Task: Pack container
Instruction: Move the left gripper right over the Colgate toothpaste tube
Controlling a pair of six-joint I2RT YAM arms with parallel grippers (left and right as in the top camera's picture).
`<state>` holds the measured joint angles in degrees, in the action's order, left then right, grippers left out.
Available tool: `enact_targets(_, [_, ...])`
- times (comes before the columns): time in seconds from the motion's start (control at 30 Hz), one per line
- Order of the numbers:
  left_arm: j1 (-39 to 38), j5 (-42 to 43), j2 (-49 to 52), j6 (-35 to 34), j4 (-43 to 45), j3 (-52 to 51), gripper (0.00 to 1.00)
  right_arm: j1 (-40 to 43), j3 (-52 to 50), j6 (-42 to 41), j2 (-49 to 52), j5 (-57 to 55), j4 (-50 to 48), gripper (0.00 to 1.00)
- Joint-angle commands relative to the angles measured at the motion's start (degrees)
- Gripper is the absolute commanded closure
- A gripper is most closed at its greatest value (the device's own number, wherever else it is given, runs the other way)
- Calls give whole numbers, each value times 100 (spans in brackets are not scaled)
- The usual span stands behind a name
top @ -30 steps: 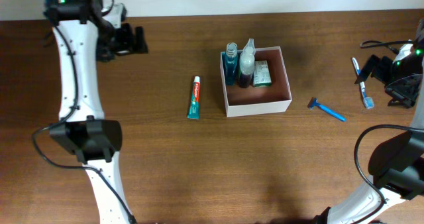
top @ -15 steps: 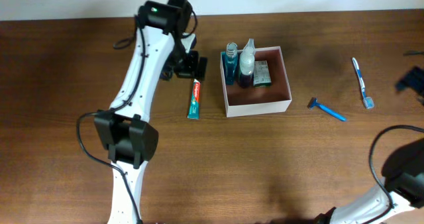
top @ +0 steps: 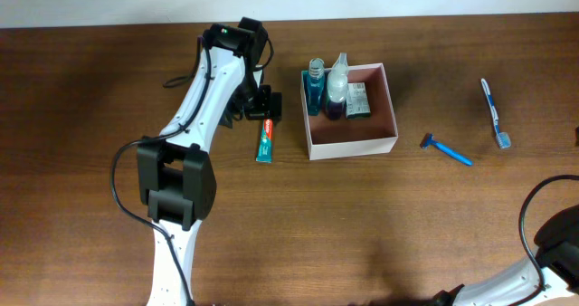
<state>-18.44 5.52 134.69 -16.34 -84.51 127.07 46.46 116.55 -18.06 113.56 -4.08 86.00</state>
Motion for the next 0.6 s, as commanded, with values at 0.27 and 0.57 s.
enact_targets(0.27, [-52,-385,37,-179,511,-852,1,7,-11,-85,-57,-227,-168,1])
enact_targets(0.57, [-354,-686,37,-203,896,-918,1,7,-11,-85,-57,-225,-339,1])
